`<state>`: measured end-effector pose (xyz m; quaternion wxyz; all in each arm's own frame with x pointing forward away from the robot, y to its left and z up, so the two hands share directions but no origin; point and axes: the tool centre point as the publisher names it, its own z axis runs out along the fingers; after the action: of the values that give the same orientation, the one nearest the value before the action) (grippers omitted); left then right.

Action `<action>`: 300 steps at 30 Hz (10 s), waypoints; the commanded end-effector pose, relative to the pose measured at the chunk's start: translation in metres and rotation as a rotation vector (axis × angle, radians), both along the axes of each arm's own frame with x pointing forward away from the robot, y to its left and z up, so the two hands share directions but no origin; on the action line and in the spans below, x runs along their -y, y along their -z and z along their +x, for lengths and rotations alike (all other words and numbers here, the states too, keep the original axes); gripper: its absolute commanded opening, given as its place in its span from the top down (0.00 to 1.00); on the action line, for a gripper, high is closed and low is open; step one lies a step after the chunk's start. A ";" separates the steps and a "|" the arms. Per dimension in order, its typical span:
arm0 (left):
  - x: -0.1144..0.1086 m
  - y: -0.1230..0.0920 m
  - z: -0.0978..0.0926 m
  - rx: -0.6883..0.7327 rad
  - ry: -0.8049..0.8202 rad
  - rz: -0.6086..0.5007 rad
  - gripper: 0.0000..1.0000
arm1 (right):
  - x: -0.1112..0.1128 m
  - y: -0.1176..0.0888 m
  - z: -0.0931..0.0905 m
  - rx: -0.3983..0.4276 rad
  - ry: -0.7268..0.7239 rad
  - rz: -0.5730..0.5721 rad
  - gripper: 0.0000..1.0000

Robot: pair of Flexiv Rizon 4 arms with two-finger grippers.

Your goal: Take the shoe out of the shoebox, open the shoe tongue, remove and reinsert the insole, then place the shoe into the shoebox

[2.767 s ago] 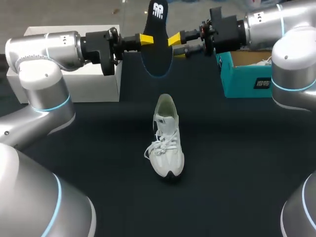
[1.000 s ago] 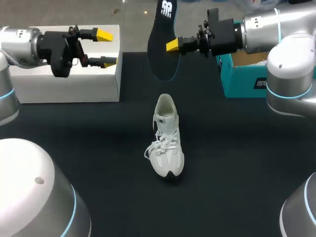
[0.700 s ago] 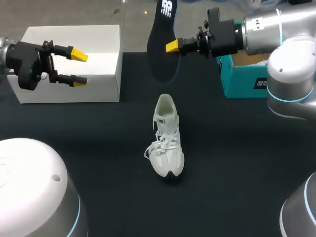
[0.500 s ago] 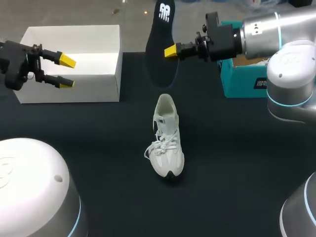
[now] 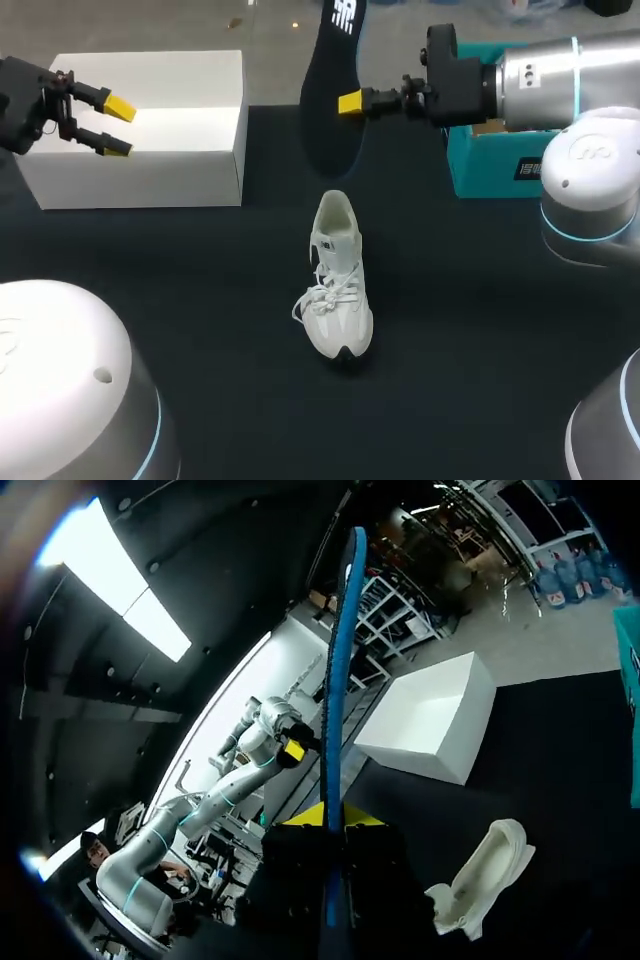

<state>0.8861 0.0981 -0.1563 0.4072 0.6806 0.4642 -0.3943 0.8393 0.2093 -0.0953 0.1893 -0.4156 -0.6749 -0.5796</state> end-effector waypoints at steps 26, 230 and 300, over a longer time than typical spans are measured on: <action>0.001 0.004 0.007 -0.019 0.034 0.033 0.00 | -0.011 0.029 0.012 0.266 -0.005 -0.220 1.00; 0.001 0.004 0.007 -0.019 0.034 0.033 0.00 | -0.003 0.175 0.088 0.436 -0.078 -0.047 1.00; 0.001 0.004 0.007 -0.019 0.034 0.033 0.00 | 0.010 0.239 0.045 0.381 -0.236 -0.149 0.55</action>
<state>0.8931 0.0971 -0.1604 0.3854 0.6902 0.4630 -0.4008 0.8789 0.1957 -0.3356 0.0933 -0.2316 -0.7814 -0.5719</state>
